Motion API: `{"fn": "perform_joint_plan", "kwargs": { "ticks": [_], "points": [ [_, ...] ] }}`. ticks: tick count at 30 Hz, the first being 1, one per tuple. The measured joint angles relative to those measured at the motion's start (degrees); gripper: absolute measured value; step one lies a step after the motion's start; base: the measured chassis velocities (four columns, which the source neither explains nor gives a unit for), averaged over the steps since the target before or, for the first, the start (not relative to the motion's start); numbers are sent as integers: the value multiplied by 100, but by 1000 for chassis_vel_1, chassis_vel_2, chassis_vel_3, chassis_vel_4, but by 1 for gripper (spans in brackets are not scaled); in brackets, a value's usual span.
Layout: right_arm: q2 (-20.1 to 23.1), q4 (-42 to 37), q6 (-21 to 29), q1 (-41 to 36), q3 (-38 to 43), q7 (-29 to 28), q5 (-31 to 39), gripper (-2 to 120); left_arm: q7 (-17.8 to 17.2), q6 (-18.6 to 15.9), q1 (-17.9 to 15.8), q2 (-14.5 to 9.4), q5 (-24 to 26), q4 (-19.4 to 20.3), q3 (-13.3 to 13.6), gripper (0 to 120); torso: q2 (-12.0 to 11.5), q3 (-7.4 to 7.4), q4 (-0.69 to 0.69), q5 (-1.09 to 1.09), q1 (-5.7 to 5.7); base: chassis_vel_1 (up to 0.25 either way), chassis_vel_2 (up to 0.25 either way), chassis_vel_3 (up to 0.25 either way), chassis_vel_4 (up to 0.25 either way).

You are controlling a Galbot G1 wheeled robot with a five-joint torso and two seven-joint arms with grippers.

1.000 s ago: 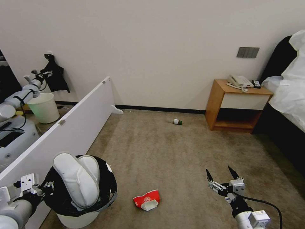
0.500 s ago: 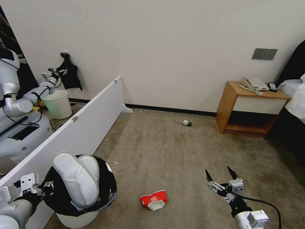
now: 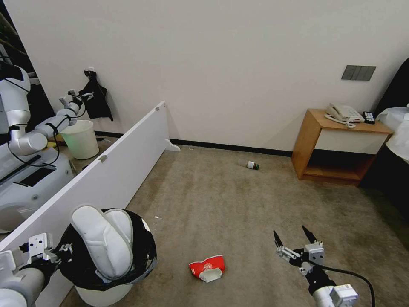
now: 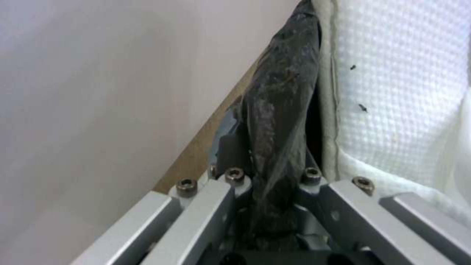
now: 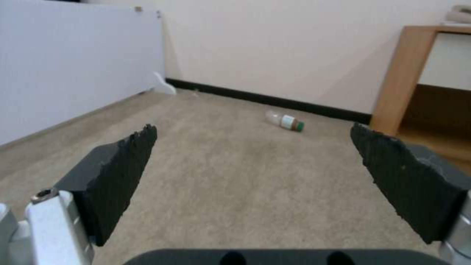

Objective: Pick up the trash bin, then pick up the garbage from the floor and place it into the trash bin.

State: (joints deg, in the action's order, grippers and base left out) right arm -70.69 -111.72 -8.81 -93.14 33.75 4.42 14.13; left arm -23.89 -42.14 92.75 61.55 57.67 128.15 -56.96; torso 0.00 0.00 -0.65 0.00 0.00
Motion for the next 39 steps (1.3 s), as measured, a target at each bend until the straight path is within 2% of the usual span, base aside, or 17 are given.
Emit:
{"fn": "perform_joint_plan", "kwargs": {
  "ticks": [39],
  "points": [
    [-32, 39, -66, 60, -9, 263, 169, 100, 16, 0, 50, 18, 11, 56, -32, 4, 0, 0, 1, 0, 0, 0, 0, 0, 0]
  ]
}}
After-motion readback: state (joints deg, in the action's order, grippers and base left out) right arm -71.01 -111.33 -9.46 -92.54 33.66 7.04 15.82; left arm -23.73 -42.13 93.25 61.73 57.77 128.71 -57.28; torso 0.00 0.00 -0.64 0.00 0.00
